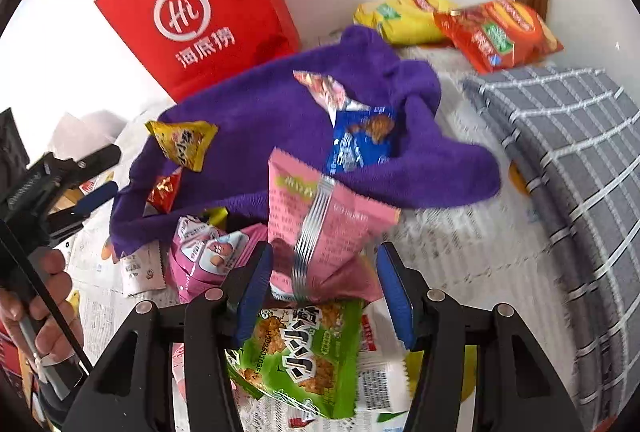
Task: Organize snacks
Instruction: 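Release the red packet onto the towel with the left tool while the right tool grasps a pink triangular packet, then grasp the white-pink packet with the left tool while the right tool lifts the pink packet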
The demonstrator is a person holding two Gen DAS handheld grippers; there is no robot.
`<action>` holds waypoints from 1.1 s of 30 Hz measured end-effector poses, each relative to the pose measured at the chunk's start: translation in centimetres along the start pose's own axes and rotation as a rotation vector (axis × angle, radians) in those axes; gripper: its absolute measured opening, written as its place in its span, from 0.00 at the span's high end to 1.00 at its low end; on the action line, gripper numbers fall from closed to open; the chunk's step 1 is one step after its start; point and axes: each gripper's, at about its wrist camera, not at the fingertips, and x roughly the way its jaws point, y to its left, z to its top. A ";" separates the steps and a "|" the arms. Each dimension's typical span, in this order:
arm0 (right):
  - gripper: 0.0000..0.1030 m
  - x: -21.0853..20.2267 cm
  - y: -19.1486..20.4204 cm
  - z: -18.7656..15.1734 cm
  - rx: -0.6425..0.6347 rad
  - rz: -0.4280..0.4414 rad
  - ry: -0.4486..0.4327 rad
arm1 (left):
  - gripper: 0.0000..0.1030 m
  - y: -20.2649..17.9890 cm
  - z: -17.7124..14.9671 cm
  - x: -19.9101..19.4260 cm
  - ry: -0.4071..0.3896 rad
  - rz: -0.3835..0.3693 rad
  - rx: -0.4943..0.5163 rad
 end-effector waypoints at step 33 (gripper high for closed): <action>0.64 -6.5 0.6 -1.4 0.057 0.023 -0.181 | 0.31 4.2 -6.6 -2.9 0.130 0.187 -0.008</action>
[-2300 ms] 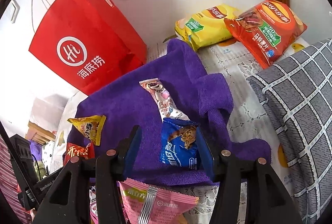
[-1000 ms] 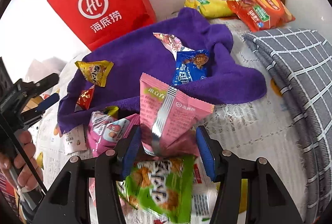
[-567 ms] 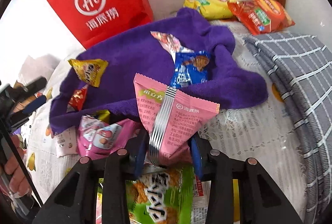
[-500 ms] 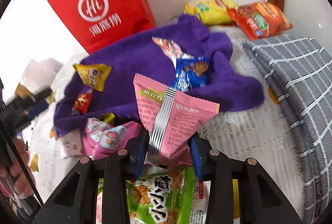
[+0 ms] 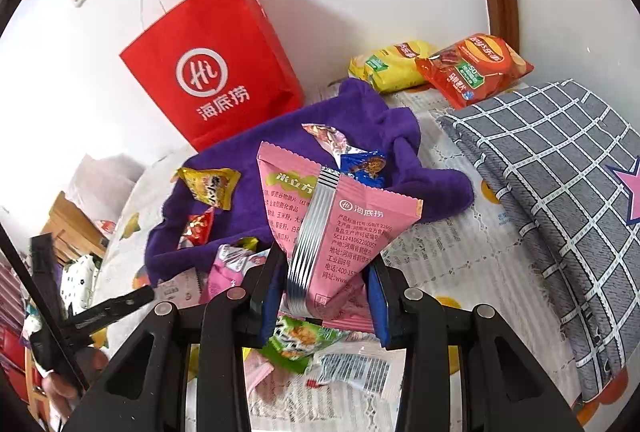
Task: Organize snacks
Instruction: 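Grasp the white-pink packet with the left tool while the right tool lifts the pink packet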
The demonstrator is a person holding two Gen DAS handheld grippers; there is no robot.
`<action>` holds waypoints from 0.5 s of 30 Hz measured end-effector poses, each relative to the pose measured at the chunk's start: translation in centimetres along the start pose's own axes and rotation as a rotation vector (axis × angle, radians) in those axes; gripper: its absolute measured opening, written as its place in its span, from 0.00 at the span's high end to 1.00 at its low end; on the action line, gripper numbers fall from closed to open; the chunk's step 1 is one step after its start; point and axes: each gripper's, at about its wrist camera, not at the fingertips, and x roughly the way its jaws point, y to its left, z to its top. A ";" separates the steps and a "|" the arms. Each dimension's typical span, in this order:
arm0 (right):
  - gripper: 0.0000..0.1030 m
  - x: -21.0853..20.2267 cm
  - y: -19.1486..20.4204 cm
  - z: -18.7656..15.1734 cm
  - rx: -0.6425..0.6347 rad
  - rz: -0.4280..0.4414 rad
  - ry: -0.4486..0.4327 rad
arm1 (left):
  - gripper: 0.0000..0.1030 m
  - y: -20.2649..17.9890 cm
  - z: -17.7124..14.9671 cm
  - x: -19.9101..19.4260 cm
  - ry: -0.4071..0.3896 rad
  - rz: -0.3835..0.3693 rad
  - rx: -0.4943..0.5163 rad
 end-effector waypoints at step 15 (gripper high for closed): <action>0.64 -0.8 -2.0 -0.9 -0.065 0.032 -0.009 | 0.21 -5.1 -1.0 3.6 -0.035 0.232 0.098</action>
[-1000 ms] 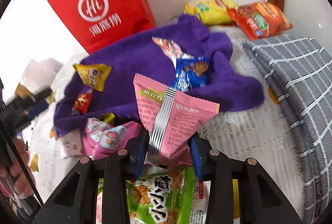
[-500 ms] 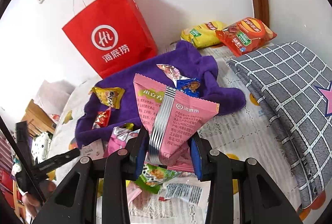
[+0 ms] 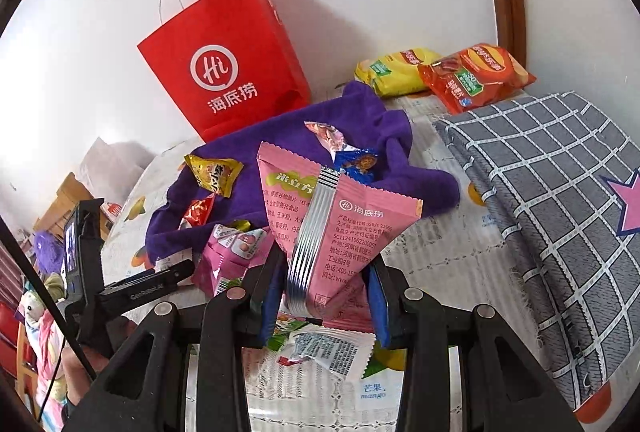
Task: Organize snacks
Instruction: 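Grasp the white-pink packet with the left tool while the right tool lifts the pink packet, then carry the white-pink packet and pink packet over the purple towel with both tools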
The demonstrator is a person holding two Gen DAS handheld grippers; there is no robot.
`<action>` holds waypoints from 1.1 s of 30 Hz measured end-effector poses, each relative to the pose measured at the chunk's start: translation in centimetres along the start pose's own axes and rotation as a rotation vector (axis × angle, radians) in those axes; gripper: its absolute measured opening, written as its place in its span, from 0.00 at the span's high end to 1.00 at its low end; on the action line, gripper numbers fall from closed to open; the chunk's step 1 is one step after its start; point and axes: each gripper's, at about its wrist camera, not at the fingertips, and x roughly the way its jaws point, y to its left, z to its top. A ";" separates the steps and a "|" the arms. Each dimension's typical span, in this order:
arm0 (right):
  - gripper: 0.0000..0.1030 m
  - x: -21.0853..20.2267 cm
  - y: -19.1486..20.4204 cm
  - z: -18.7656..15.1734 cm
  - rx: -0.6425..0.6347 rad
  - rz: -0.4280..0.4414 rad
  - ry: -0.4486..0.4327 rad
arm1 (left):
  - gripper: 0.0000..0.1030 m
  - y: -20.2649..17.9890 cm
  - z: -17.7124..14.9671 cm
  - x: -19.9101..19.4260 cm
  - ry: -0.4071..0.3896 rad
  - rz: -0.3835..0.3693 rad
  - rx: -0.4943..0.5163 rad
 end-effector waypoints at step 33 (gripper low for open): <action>0.64 -0.2 5.0 2.4 -0.096 -0.011 0.001 | 0.50 4.2 1.2 -8.2 -0.199 -0.008 0.005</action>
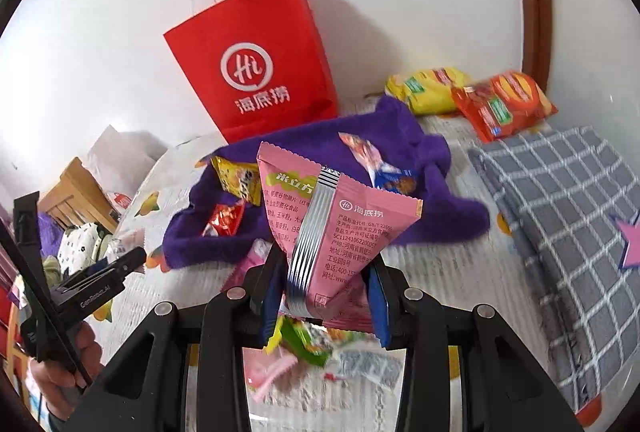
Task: Organize snacks
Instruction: 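Carry the white-pink packet and pink packet over the purple towel with both tools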
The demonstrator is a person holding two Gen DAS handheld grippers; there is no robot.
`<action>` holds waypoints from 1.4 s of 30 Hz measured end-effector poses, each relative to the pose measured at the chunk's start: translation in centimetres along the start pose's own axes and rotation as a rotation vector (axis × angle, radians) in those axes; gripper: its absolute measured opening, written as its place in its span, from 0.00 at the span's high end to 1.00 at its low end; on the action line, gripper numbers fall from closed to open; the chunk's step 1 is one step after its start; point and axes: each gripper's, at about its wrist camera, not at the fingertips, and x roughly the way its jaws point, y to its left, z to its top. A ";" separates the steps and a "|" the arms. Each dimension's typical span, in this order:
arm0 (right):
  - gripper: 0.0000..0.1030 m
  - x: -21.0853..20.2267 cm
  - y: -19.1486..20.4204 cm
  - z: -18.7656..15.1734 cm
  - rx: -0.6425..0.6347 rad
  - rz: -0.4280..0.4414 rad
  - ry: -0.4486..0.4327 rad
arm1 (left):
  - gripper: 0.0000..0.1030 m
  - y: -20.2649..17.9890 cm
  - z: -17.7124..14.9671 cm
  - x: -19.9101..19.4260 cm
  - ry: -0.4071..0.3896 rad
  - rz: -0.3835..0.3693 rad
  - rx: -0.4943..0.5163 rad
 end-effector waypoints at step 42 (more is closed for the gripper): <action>0.63 10.5 2.9 4.2 -0.035 0.017 0.002 | 0.50 -3.1 5.1 5.9 -0.079 -0.067 -0.001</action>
